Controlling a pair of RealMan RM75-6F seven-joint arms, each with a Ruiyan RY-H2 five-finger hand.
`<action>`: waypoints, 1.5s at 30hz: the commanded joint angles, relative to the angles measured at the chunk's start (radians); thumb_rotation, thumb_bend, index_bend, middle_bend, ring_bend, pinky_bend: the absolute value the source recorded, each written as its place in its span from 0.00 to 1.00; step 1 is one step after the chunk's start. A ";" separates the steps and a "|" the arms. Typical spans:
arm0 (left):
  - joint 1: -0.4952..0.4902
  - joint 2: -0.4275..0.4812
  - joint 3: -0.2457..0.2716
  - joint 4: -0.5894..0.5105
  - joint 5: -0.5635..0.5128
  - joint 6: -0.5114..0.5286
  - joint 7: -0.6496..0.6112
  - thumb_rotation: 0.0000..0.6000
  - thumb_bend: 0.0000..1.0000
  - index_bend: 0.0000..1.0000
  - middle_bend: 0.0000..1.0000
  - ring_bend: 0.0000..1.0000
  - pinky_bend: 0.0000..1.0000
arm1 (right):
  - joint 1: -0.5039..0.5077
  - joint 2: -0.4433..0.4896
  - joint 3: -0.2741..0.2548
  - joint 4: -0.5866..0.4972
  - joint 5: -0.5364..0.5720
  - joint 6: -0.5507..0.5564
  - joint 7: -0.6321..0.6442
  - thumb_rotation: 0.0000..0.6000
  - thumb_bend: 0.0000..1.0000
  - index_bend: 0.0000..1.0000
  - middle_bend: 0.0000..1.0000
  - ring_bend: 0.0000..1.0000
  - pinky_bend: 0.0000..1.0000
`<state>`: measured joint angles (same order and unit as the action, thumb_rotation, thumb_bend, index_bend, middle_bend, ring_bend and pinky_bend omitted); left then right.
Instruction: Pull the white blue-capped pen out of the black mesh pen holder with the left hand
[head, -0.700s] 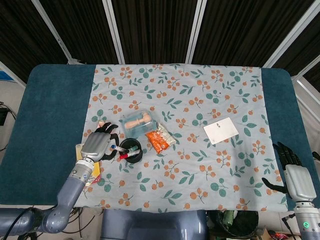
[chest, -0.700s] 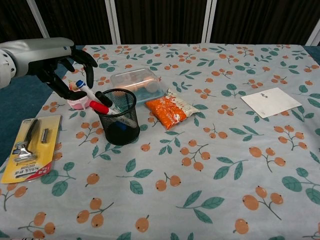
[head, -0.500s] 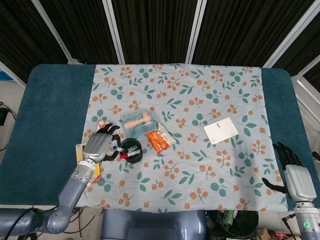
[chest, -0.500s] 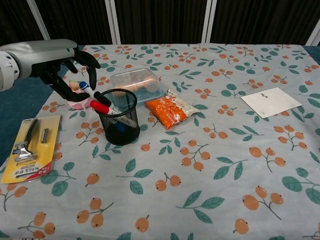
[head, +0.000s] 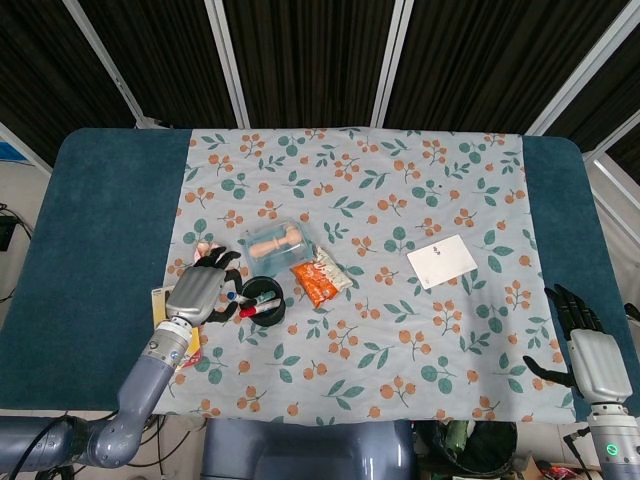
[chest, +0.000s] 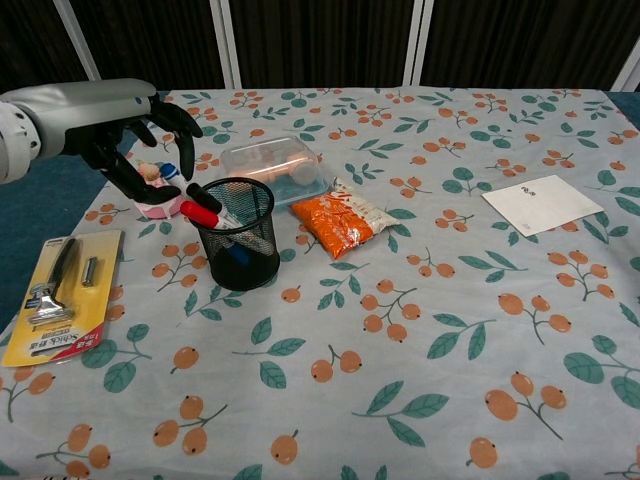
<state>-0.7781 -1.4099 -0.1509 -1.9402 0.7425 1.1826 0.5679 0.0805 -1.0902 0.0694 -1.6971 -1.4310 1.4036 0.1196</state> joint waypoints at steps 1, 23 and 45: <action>0.000 0.000 -0.001 -0.001 -0.001 0.000 -0.001 1.00 0.37 0.53 0.13 0.00 0.17 | 0.000 0.000 0.000 0.000 0.001 0.000 0.002 1.00 0.28 0.00 0.00 0.00 0.13; -0.001 0.002 -0.004 -0.003 -0.002 -0.001 0.000 1.00 0.37 0.53 0.13 0.00 0.17 | -0.001 0.000 0.000 0.001 -0.001 0.002 0.003 1.00 0.28 0.00 0.00 0.00 0.13; -0.007 0.295 -0.153 -0.205 -0.021 0.036 -0.023 1.00 0.37 0.53 0.13 0.00 0.17 | -0.001 -0.001 0.000 0.000 -0.002 0.002 0.003 1.00 0.28 0.00 0.00 0.00 0.13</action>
<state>-0.7939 -1.1454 -0.2958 -2.1337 0.7261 1.2210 0.5571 0.0795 -1.0910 0.0691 -1.6968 -1.4334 1.4058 0.1227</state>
